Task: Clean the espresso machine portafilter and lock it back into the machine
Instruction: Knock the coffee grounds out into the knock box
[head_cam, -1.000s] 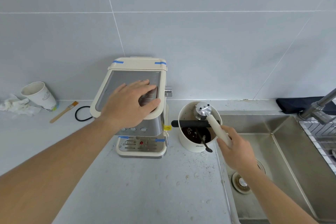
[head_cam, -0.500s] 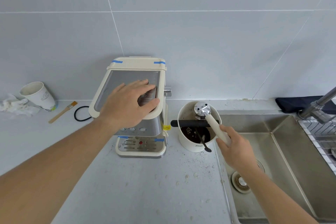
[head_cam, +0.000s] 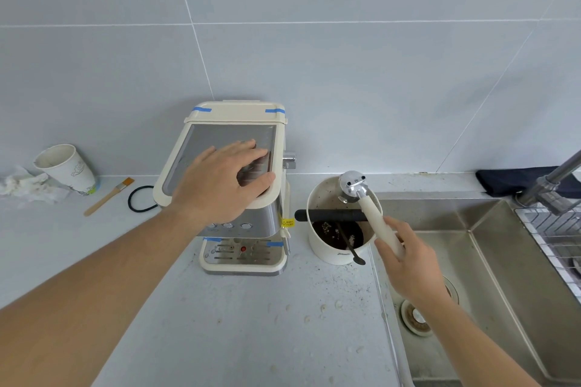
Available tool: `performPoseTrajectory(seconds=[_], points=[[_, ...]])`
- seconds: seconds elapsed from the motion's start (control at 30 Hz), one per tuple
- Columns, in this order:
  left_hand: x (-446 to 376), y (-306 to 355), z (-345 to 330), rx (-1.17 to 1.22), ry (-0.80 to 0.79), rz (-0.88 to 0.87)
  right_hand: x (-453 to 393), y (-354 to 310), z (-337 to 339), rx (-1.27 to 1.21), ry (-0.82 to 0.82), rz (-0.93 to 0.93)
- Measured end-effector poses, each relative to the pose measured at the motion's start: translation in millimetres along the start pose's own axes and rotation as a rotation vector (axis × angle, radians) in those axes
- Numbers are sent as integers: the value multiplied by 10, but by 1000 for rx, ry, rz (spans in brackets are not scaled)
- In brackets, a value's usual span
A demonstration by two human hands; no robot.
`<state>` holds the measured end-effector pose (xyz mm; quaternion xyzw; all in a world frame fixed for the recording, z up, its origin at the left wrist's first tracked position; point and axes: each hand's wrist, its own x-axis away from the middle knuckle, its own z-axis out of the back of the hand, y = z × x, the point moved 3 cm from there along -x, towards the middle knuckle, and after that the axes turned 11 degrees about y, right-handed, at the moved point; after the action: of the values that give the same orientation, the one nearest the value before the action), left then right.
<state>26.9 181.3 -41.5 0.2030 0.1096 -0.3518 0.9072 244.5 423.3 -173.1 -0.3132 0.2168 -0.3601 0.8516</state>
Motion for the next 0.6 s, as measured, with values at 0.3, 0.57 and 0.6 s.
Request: performPoseTrajectory(seconds=[0.3, 0.57, 0.6], points=[[-3, 0, -1, -10, -8, 7, -57, 30, -25, 51, -53, -73], [2, 15, 8, -3, -4, 3, -35, -18, -26, 61, -73, -74], [0, 15, 8, -4, -5, 3, -39, -25, -25, 62, -77, -80]])
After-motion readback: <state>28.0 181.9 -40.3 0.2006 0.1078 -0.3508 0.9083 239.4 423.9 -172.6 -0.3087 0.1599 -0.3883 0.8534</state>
